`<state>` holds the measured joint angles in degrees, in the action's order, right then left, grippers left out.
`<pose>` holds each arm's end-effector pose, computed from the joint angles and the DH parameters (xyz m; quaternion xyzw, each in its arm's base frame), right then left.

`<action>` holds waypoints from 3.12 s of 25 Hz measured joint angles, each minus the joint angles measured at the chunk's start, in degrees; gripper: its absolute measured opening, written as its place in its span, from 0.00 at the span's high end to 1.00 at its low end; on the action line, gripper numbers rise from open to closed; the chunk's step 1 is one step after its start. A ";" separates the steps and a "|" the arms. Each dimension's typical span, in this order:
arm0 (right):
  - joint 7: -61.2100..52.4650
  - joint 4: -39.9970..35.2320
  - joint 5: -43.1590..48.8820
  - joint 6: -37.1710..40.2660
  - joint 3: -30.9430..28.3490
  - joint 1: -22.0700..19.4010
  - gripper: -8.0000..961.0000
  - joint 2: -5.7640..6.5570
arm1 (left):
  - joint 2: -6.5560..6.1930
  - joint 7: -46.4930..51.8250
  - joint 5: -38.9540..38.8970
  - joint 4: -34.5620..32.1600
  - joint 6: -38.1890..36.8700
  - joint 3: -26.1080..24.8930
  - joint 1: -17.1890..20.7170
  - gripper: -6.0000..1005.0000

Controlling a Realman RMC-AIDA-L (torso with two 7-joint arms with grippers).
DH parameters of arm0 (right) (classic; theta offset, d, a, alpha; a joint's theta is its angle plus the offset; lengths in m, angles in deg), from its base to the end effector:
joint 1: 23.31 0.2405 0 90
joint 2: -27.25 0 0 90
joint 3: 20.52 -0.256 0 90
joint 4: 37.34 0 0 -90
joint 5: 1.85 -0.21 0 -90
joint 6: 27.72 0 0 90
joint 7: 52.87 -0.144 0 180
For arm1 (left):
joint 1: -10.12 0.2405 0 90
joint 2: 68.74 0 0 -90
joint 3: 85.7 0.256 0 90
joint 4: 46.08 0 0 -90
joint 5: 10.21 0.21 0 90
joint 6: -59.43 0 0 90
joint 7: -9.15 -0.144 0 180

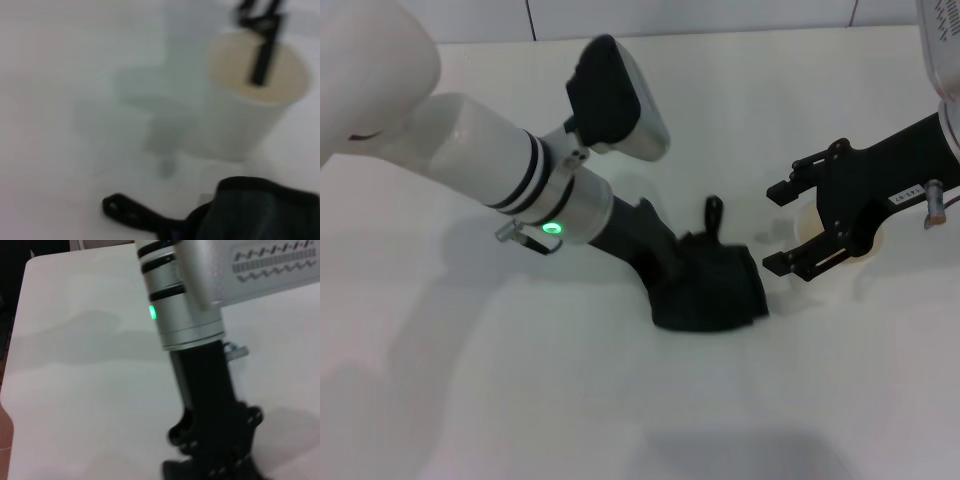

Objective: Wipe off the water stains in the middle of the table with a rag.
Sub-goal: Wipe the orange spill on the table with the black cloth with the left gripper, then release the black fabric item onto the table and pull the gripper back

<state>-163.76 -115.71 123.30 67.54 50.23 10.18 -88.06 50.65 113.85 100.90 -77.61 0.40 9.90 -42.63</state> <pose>0.1520 0.3463 0.0320 -0.9950 0.0642 -0.0307 0.0702 -0.1590 0.3725 -0.1247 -0.9921 -0.1002 0.0654 0.0375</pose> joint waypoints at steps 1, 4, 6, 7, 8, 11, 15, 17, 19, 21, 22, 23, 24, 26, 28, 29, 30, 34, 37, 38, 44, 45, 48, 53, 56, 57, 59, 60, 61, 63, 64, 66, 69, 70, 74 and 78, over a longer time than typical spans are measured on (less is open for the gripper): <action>-0.02 0.00 0.00 -0.01 0.00 0.01 0.12 0.00 | -0.04 0.75 0.99 0.02 1.37 -0.37 0.05 0.89; -0.03 0.11 0.00 -0.03 -0.07 0.03 0.12 0.00 | -0.07 1.64 3.86 0.11 3.92 -3.03 0.46 0.89; -0.03 0.12 0.00 -0.05 -0.20 0.01 0.12 0.00 | -0.05 1.81 5.69 0.14 4.51 -5.68 0.71 0.89; -0.03 0.05 0.03 -0.10 -0.29 -0.12 0.12 0.00 | -0.06 1.90 6.47 0.13 4.71 -7.17 0.78 0.89; -0.04 -0.07 0.08 -0.13 -0.41 -0.25 0.12 0.00 | -0.07 2.16 7.25 0.07 4.94 -8.44 0.88 0.89; -0.06 -0.28 0.18 -0.16 -0.71 -0.50 0.12 0.05 | -0.10 3.15 9.50 -0.79 5.16 -11.07 1.45 0.89; -0.11 -0.35 0.15 -0.17 -0.77 -0.60 0.12 0.13 | -0.11 3.15 10.74 -2.04 3.84 -11.70 2.39 0.88; -0.12 -0.36 0.19 -0.19 -0.78 -0.61 0.12 0.11 | 0.01 1.70 9.96 -2.14 1.51 -11.49 2.43 0.88; -0.12 -0.36 0.23 -0.20 -0.79 -0.53 0.12 0.08 | 0.19 0.13 9.33 -2.16 -1.28 -11.22 2.30 0.88; -0.12 -0.36 0.17 -0.21 -0.79 -0.51 0.12 0.08 | 0.28 -1.34 8.57 -2.18 -4.43 -11.14 2.10 0.88; -0.12 -0.42 0.13 -0.22 -0.79 -0.57 0.12 0.08 | 0.30 -2.11 8.11 -2.20 -6.09 -11.14 2.05 0.87; -0.12 -0.49 0.10 -0.23 -0.79 -0.61 0.12 0.08 | 0.28 -2.91 7.61 -2.27 -7.89 -11.14 2.05 0.87; -0.12 -0.50 0.08 -0.23 -0.79 -0.62 0.12 0.08 | 0.24 -3.63 7.30 -2.54 -9.67 -11.14 2.16 0.87; -0.13 -0.50 0.03 -0.25 -0.79 -0.70 0.12 0.09 | 0.13 -4.58 7.01 -3.33 -12.71 -11.21 2.55 0.87; -0.17 -0.50 0.01 -0.28 -0.80 -0.79 0.12 0.09 | -0.01 -5.17 6.98 -4.64 -15.53 -11.49 3.43 0.87; -0.19 -0.50 -0.01 -0.30 -0.80 -0.80 0.12 0.09 | -0.07 -5.21 6.97 -5.58 -16.32 -11.60 4.06 0.87; -0.24 -0.50 -0.04 -0.32 -0.80 -0.80 0.12 0.09 | -0.15 -5.13 6.99 -6.75 -16.93 -11.68 4.88 0.87; -0.51 -0.54 -0.08 -0.35 -0.80 -0.81 0.12 0.09 | -0.61 -4.15 8.40 -10.88 -17.61 -13.75 8.24 0.86; -0.73 -0.58 -0.09 -0.32 -1.35 -0.81 0.12 0.10 | -0.73 -4.08 11.03 -12.97 -18.97 -19.38 10.13 0.86; -0.73 -0.57 -0.09 -0.30 -1.48 -0.81 0.12 0.11 | -0.78 -4.13 11.78 -13.48 -19.37 -21.02 10.58 0.86; -0.51 -0.58 -0.11 0.22 -2.93 -1.00 0.13 0.17 | -1.57 -6.11 13.09 -18.48 -20.84 -29.59 16.21 0.85; -0.39 -0.60 -0.14 0.24 -3.33 -1.15 0.13 0.17 | -1.57 -6.56 13.03 -18.80 -20.97 -30.09 16.66 0.85; 0.31 -0.65 -0.93 0.25 -4.67 -2.02 0.13 0.15 | -1.43 -9.79 12.87 -20.02 -22.27 -32.57 18.71 0.85; 3.03 -0.69 -4.05 0.44 -7.07 -4.44 0.13 0.28 | -1.07 -15.98 12.41 -20.52 -26.14 -36.30 21.33 0.85; 4.86 -0.17 -5.95 0.92 -8.78 -6.02 0.13 0.28 | -1.16 -19.86 11.00 -20.67 -30.05 -39.16 22.81 0.84; 5.25 -0.12 -6.46 1.06 -9.20 -6.48 0.13 0.26 | -1.35 -21.04 10.47 -20.67 -31.59 -40.44 23.20 0.84; 5.62 -0.23 -6.84 1.12 -9.63 -7.30 0.13 0.19 | -1.80 -22.17 10.06 -20.68 -33.94 -42.57 23.67 0.84; 5.68 -0.32 -6.86 1.12 -9.71 -7.59 0.13 0.15 | -2.09 -22.53 9.96 -20.68 -34.93 -43.80 23.87 0.84; 5.70 -0.34 -6.89 1.13 -9.73 -7.76 0.13 0.13 | -2.42 -22.91 9.95 -20.68 -35.90 -45.02 24.16 0.84; 5.72 -0.20 -6.93 1.15 -9.72 -8.05 0.13 0.08 | -3.04 -23.66 10.02 -20.73 -37.13 -47.05 24.91 0.84; 5.72 -0.06 -6.98 1.15 -9.69 -8.20 0.13 0.06 | -3.39 -24.04 10.05 -20.76 -37.31 -47.69 25.41 0.84; 5.79 0.10 -7.14 1.15 -9.57 -8.52 0.13 0.03 | -4.00 -24.93 10.09 -20.80 -37.41 -48.84 26.50 0.83; 6.16 0.29 -7.59 1.04 -9.51 -8.89 0.13 0.01 | -4.20 -25.91 10.01 -20.86 -37.29 -50.04 27.53 0.83; 6.27 0.39 -7.75 0.98 -9.52 -8.95 0.13 0.00 | -4.09 -26.10 9.98 -20.88 -37.09 -50.22 27.69 0.83; 6.92 1.39 -8.40 0.89 -9.26 -8.98 0.13 0.00 | -2.97 -26.56 10.18 -20.87 -36.23 -50.31 27.71 0.83; 7.57 3.04 -8.44 1.16 -9.40 -8.85 0.13 0.07 | -2.17 -26.96 8.94 -20.87 -36.19 -50.32 27.51 0.77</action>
<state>-156.18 -112.67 114.86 68.70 40.83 1.33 -87.99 48.48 86.88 109.84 -98.48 -35.79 -40.43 -15.12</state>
